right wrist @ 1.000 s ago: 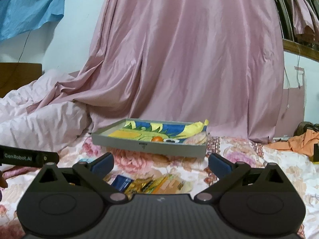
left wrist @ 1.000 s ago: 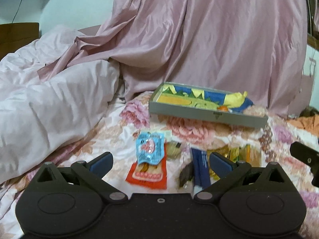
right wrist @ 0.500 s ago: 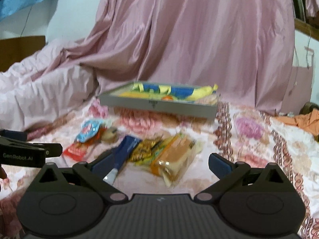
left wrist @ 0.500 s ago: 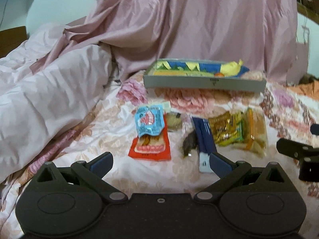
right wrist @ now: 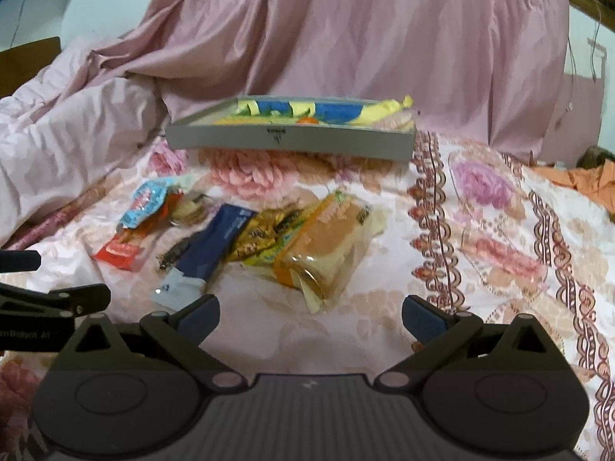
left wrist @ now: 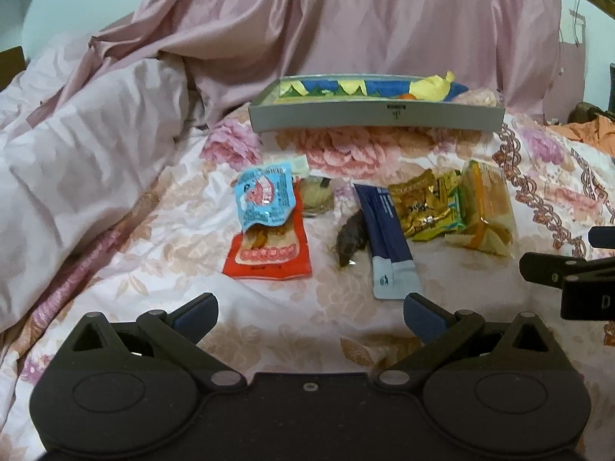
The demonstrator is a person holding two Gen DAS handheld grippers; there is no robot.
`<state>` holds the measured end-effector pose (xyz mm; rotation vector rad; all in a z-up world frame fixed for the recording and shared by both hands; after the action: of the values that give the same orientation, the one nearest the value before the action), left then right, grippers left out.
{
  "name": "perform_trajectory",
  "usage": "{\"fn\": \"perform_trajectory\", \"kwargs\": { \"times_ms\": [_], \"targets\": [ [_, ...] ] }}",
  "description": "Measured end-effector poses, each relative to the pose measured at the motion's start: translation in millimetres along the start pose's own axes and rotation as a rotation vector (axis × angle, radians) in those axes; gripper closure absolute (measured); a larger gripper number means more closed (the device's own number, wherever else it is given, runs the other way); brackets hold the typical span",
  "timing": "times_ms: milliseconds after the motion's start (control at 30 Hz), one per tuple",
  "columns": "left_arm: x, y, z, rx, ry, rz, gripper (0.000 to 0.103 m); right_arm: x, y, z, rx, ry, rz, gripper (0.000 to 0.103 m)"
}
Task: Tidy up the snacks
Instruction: 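Withdraw both tools from the tray back over the remaining snacks, then grasp the blue packet with the left gripper while the right grasps the wrapped bread loaf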
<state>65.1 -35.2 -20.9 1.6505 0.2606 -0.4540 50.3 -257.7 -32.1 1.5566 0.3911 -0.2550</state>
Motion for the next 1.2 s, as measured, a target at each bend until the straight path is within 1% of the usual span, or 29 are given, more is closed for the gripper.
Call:
{"fn": "perform_trajectory", "kwargs": {
  "times_ms": [167,333,533,733,867,1000,1067,1133,1200],
  "targets": [
    [10.7,2.6,1.8,0.001,-0.009,-0.009,0.001,10.1,-0.2,0.8,0.004,0.008,-0.025,0.0],
    [23.9,5.1,4.2,0.011,-0.03,-0.024,0.001,24.1,3.7,2.4,-0.032,0.013,-0.03,0.0],
    [41.3,11.4,12.2,0.066,-0.062,-0.033,0.001,48.2,16.3,13.0,-0.035,0.021,-0.014,0.0],
    [57.2,18.9,22.1,0.112,-0.107,-0.057,0.001,74.4,27.3,15.4,-0.028,0.058,-0.002,0.0],
    [68.5,22.0,30.5,0.143,-0.128,-0.084,0.001,96.6,32.9,17.8,0.014,0.088,-0.016,0.0],
    [78.7,22.5,40.2,0.168,-0.141,-0.106,0.001,117.1,32.0,25.5,0.052,0.076,-0.046,0.001],
    [83.0,23.3,44.4,0.172,-0.147,-0.115,0.001,122.6,29.3,31.0,0.091,0.083,-0.068,0.003],
    [87.6,24.6,48.4,0.17,-0.162,-0.125,0.001,124.1,27.4,37.6,0.143,0.083,-0.08,0.01],
    [90.9,25.2,51.4,0.169,-0.171,-0.132,0.002,124.2,26.5,42.2,0.181,0.098,-0.089,0.012]
  ]
}}
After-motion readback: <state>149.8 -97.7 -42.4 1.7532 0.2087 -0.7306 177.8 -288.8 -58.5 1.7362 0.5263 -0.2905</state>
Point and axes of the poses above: each gripper's, at about its wrist camera, not at the fingertips, and x roughly the way its jaws point, z to its right, y to its top, the point moved 1 cm from there along x, roughly the way its jaws point, and after that the axes turned 11 degrees about z, right-handed, at the moved point
